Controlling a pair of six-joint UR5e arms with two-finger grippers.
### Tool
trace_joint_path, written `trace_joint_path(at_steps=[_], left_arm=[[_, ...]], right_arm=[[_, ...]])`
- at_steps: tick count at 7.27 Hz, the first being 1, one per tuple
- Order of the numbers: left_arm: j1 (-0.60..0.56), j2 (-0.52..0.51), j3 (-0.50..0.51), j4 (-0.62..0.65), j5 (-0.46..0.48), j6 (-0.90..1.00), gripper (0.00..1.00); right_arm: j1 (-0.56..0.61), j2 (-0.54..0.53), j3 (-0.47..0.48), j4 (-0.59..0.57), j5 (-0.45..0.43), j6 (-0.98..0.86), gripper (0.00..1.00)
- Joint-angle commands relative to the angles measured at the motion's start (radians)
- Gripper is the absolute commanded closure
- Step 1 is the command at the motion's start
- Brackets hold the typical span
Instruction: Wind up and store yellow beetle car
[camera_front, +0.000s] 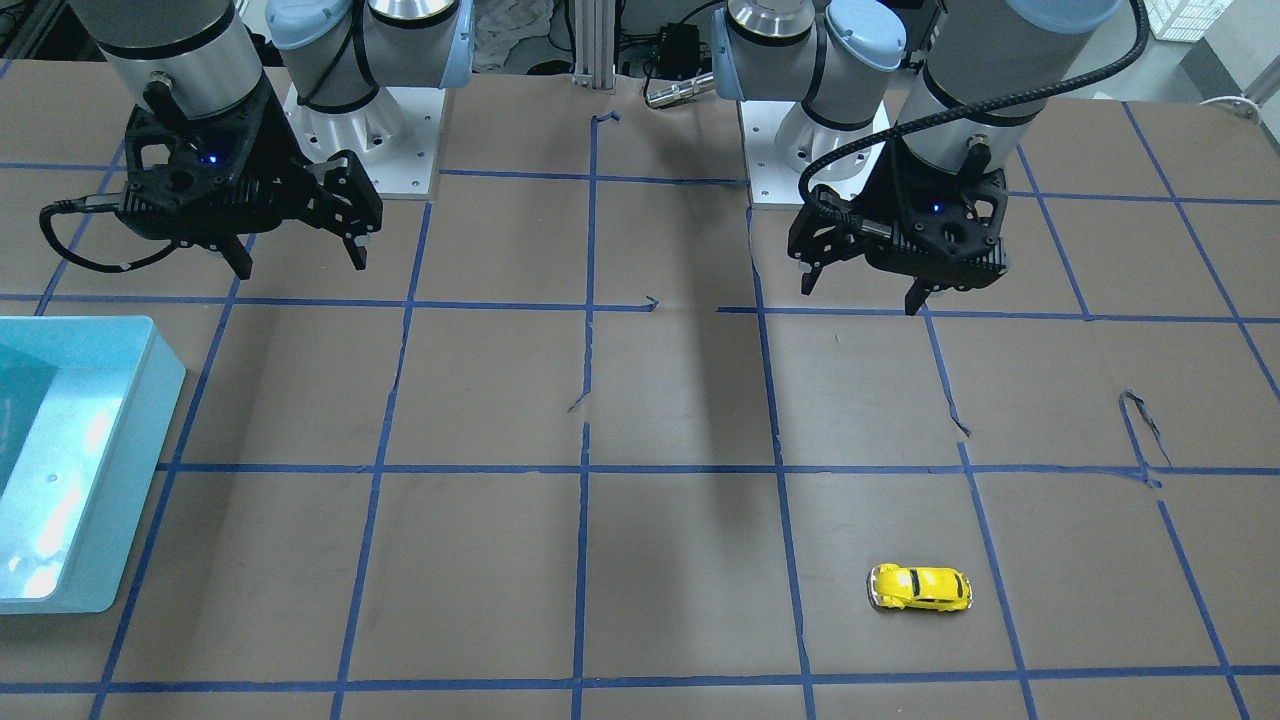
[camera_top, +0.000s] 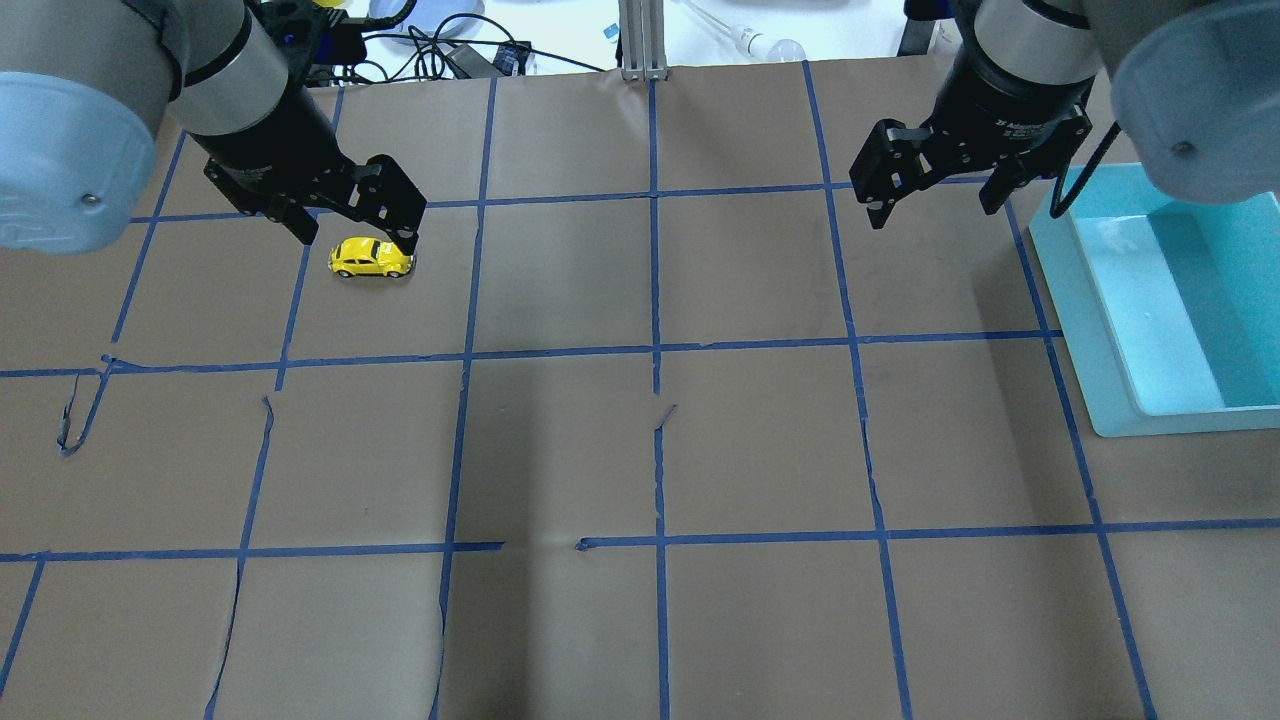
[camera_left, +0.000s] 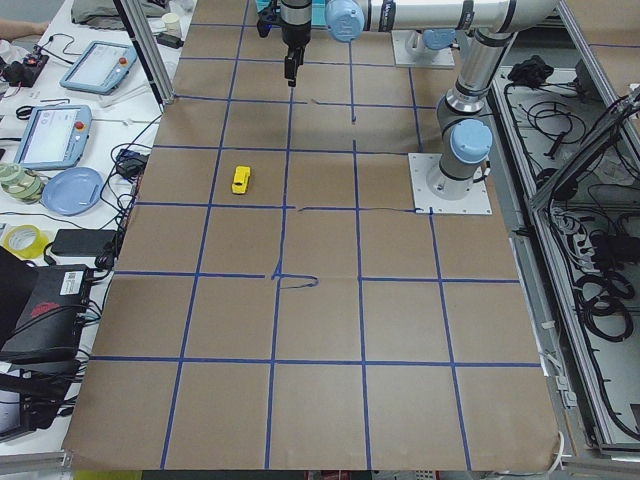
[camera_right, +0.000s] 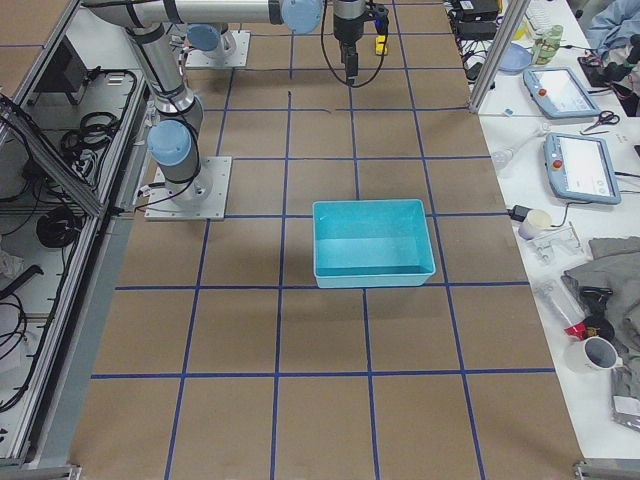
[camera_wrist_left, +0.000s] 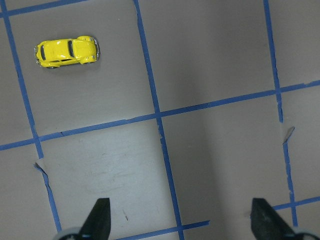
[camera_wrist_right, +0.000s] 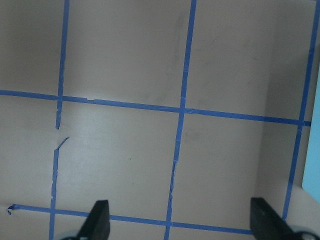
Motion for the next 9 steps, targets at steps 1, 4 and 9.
trace_joint_path(at_steps=[1, 4, 9], left_arm=[[0.0, 0.0, -0.002, 0.0, 0.003, 0.004, 0.0], [0.005, 0.004, 0.0, -0.004, 0.012, 0.009, 0.0], [0.006, -0.006, 0.001, -0.001, 0.043, 0.009, 0.0]], right_arm=[[0.001, -0.001, 0.0, 0.0, 0.0, 0.0, 0.0], [0.001, -0.001, 0.0, 0.0, 0.0, 0.0, 0.0], [0.001, -0.001, 0.0, 0.002, 0.0, 0.0, 0.0]])
